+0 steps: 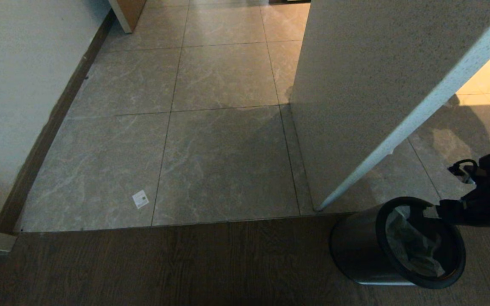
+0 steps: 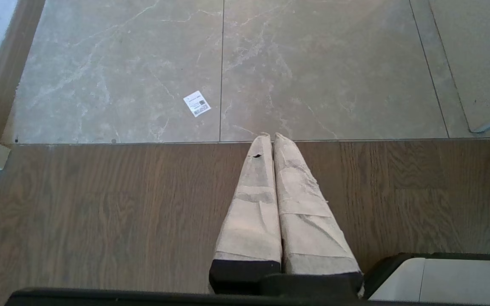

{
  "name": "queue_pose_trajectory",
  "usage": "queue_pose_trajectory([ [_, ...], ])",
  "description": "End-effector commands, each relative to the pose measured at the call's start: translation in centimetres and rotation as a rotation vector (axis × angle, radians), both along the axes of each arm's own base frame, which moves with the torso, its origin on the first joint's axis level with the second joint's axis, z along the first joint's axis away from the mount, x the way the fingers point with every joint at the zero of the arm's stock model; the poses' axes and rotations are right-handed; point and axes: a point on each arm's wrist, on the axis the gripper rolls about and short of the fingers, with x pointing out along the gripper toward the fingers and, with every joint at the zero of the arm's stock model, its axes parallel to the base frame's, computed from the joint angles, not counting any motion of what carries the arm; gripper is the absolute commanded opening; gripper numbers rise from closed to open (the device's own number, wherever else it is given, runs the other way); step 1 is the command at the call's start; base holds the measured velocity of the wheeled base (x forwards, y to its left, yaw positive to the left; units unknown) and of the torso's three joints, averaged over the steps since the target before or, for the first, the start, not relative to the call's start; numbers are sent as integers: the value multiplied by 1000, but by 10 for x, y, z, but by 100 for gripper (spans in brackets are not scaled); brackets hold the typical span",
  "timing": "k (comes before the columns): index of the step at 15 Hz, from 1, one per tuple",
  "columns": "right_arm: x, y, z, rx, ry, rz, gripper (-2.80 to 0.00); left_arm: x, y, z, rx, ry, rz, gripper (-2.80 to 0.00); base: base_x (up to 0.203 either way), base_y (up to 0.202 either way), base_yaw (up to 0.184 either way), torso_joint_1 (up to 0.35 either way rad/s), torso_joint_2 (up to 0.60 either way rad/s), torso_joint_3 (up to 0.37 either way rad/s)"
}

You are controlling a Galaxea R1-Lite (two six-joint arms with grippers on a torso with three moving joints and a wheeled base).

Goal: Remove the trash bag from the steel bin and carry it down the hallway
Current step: Place the outer trash can on the ground

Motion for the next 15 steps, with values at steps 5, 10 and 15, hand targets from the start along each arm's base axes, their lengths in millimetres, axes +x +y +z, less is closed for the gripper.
queue_pose_trajectory([
  [5,32,-15,-65,-7,78,19,0,0,0,0,0,0,0,-280,0,0,0,0,0,0],
  [10,43,-23,-73,-13,-2,48,-280,0,0,0,0,0,0,-280,0,0,0,0,0,0],
  [15,34,-21,-53,-45,-27,74,-280,0,0,0,0,0,0,-280,0,0,0,0,0,0],
])
